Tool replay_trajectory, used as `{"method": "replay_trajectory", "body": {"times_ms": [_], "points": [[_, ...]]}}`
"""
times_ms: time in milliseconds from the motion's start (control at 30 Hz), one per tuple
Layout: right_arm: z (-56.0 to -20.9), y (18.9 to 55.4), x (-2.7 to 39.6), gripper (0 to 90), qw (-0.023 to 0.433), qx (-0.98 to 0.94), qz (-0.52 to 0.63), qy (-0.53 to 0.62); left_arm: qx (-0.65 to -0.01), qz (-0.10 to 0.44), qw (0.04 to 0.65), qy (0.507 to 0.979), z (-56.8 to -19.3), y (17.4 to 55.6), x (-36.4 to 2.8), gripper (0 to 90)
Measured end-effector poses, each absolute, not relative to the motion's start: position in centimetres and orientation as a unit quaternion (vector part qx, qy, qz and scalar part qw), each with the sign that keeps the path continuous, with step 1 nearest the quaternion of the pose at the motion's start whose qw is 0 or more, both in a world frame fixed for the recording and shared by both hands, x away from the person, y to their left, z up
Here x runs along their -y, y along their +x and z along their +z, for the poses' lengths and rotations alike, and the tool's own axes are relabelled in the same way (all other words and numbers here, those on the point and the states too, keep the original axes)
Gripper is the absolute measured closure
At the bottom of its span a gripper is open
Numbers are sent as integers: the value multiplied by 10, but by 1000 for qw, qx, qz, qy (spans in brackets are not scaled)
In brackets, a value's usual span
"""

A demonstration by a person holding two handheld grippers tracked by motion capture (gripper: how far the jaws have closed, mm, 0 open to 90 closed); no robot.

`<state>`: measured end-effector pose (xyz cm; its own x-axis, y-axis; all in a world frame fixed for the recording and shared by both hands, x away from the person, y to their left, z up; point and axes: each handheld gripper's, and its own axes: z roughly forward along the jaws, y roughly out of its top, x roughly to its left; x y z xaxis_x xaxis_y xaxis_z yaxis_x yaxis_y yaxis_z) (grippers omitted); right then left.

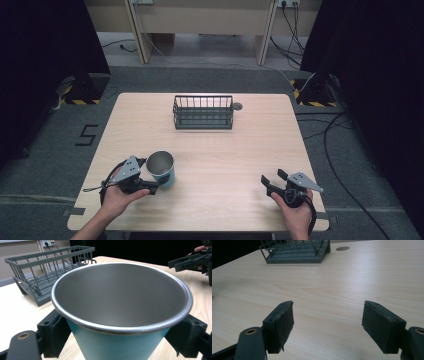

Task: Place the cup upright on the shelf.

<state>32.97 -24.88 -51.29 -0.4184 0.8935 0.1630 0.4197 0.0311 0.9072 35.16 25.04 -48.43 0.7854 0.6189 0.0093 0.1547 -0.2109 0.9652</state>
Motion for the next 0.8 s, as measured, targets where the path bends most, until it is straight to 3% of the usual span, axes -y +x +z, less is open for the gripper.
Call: {"method": "replay_trajectory", "body": {"times_ms": [800], "points": [[-513, 330, 249, 262, 236, -677, 501, 485, -256, 215, 573, 748, -472, 368, -241, 148]]}}
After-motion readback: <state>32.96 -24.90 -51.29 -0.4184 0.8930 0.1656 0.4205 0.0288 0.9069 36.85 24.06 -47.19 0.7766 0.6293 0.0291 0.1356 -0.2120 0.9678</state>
